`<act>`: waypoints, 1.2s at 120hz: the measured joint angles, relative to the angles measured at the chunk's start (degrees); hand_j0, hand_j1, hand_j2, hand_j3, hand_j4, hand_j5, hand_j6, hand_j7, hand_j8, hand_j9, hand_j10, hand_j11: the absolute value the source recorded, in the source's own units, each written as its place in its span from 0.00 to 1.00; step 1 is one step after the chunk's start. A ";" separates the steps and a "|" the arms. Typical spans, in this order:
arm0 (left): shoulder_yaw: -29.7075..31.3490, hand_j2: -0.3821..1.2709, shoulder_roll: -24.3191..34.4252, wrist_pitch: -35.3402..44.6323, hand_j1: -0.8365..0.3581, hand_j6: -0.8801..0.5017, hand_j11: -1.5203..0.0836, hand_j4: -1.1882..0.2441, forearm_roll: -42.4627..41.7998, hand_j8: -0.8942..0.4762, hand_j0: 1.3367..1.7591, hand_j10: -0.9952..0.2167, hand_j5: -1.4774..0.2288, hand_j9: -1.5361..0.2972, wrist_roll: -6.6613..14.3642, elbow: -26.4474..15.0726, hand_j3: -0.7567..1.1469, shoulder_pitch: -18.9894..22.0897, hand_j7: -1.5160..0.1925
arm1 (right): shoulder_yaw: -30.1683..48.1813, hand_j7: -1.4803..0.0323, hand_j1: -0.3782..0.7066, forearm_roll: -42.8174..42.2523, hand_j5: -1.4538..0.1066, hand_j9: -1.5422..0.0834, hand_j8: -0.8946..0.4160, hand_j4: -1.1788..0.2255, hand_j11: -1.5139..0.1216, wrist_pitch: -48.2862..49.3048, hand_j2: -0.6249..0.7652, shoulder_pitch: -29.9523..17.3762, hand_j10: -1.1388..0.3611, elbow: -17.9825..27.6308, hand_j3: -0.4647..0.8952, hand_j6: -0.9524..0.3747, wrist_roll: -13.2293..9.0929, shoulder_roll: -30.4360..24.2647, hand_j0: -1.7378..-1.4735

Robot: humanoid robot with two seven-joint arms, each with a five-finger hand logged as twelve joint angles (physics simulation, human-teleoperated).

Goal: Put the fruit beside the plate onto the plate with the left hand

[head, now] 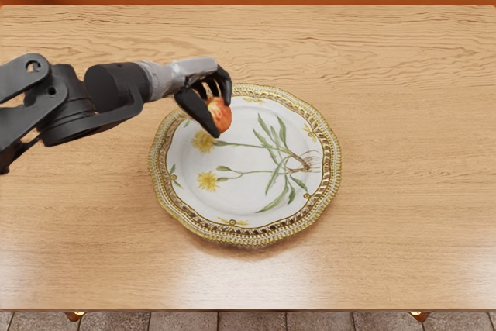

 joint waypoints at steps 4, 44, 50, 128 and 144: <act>0.02 0.42 -2.18 0.20 0.55 0.28 0.27 0.30 0.11 0.37 0.74 0.35 0.17 0.24 0.00 0.25 0.40 0.02 0.23 | 0.00 0.98 0.03 0.00 0.93 0.95 0.68 0.84 0.93 0.00 0.45 0.00 0.76 0.00 0.34 0.72 0.00 0.00 0.30; -2.78 0.28 2.06 0.74 0.83 0.52 0.76 0.68 -12.43 0.54 0.76 0.67 0.67 0.67 -0.02 1.14 0.40 2.74 0.71 | 0.00 0.98 0.03 0.00 0.93 0.95 0.68 0.84 0.93 0.00 0.45 0.00 0.76 0.00 0.34 0.72 0.00 0.00 0.30; -3.72 0.27 2.06 -0.11 0.86 0.54 0.79 0.71 -15.82 0.56 0.76 0.70 0.71 0.70 -0.02 1.21 0.40 3.11 0.74 | 0.00 0.98 0.03 0.00 0.93 0.95 0.68 0.84 0.93 0.00 0.45 0.00 0.76 0.00 0.34 0.72 0.00 0.00 0.30; -18.16 0.23 15.60 -22.48 0.97 0.62 0.93 0.81 -45.26 0.64 0.76 0.80 0.85 0.82 -0.02 33.45 0.40 11.90 0.87 | 0.00 0.98 0.03 0.00 0.93 0.95 0.68 0.84 0.93 0.00 0.45 0.00 0.76 0.00 0.34 0.72 0.00 0.00 0.30; -18.01 0.23 15.60 -22.73 0.97 0.62 0.93 0.82 -45.56 0.64 0.76 0.80 0.85 0.82 -0.02 37.94 0.40 12.36 0.87 | 0.00 0.98 0.03 0.00 0.93 0.95 0.68 0.84 0.93 0.00 0.45 -0.01 0.76 0.00 0.34 0.72 0.00 0.00 0.30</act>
